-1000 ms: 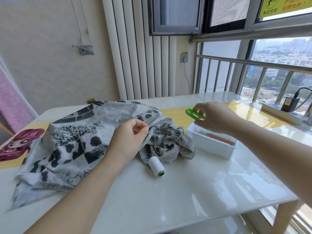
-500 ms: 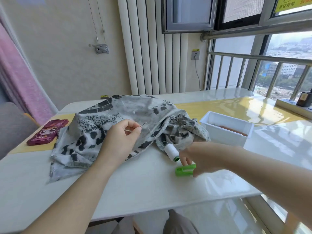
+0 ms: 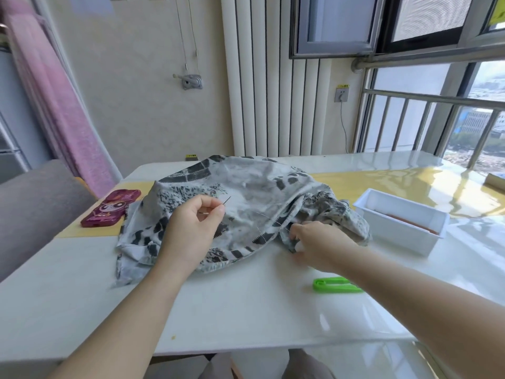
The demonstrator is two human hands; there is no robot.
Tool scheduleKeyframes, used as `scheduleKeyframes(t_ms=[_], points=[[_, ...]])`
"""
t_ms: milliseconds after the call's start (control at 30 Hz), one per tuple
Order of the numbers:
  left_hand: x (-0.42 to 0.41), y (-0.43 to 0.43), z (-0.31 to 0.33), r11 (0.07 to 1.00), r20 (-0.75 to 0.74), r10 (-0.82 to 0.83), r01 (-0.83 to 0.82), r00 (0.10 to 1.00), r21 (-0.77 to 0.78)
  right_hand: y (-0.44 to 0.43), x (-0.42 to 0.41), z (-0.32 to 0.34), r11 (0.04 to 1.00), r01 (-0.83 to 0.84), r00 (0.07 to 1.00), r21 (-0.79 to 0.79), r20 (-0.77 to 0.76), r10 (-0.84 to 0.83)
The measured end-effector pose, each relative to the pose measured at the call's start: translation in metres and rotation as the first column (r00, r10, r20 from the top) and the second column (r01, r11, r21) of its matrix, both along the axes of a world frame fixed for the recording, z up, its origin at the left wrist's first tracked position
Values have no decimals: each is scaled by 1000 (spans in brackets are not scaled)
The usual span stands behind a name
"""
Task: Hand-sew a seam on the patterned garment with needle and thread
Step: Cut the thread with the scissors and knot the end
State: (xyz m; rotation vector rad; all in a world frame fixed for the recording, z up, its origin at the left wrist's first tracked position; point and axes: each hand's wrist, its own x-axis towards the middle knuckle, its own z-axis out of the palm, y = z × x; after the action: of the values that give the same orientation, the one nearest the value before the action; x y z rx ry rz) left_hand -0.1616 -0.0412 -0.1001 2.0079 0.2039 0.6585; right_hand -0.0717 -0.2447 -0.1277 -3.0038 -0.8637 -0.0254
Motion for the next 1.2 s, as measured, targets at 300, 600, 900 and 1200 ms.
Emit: scheduleKeyframes(t_ms=[300, 600, 900, 1200], points=[[3, 3, 13, 514, 219, -315, 359, 924, -779, 7, 0, 45, 952, -88, 987, 294, -105, 124], [10, 15, 32, 348, 346, -289, 435, 892, -830, 55, 28, 52, 949, -117, 984, 292, -97, 151], [21, 29, 34, 404, 332, -268, 418, 905, -814, 71, 43, 19, 989, -127, 980, 70, -147, 136], [27, 25, 38, 426, 334, -274, 425, 902, -799, 87, 5, 31, 818, -234, 903, 526, -195, 384]])
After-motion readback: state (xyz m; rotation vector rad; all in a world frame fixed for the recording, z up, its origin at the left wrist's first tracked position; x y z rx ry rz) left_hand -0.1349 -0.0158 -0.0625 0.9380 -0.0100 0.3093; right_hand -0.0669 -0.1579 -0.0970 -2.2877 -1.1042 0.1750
